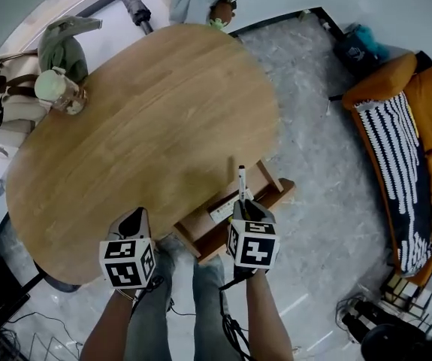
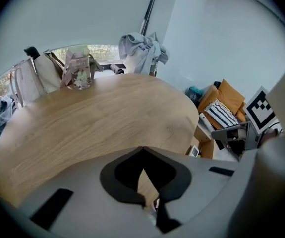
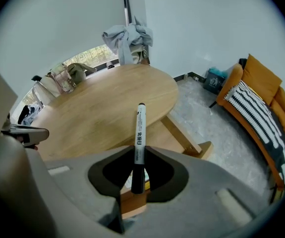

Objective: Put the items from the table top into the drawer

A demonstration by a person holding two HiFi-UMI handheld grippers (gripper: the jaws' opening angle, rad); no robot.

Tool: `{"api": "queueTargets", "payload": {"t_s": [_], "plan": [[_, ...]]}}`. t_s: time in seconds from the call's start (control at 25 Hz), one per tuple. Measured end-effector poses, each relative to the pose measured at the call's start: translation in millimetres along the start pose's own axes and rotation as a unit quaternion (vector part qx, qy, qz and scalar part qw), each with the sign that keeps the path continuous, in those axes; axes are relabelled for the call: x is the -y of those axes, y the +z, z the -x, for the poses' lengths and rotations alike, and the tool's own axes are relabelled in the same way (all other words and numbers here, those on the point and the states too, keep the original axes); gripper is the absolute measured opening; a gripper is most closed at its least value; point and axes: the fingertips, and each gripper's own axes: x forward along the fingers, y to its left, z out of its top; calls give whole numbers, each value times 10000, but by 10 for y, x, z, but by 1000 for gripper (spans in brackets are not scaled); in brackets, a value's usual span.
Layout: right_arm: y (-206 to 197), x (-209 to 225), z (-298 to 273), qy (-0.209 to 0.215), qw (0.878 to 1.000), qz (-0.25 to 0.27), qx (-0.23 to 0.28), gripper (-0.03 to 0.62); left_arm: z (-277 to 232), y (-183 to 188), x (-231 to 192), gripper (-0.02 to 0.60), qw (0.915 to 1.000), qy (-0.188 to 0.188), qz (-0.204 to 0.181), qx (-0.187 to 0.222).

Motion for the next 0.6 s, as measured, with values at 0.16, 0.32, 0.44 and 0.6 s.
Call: {"api": "queueTargets", "payload": {"t_s": [0.16, 0.32, 0.44, 0.6], "plan": [[-103, 182, 27, -30, 9998, -185, -2, 69, -63, -43, 192, -8, 10000, -49, -61, -37], [-210, 327, 25, -63, 9992, -382, -44, 69, -117, -107, 322, -8, 9998, -69, -141, -108], [-285, 385, 31, -60, 9984, -552, -75, 70, -144, -151, 371, -8, 9997, -63, -184, -175], [-336, 394, 5, 0, 9963, -857, -78, 69, -175, -145, 442, -8, 9995, -95, -237, -192]]}}
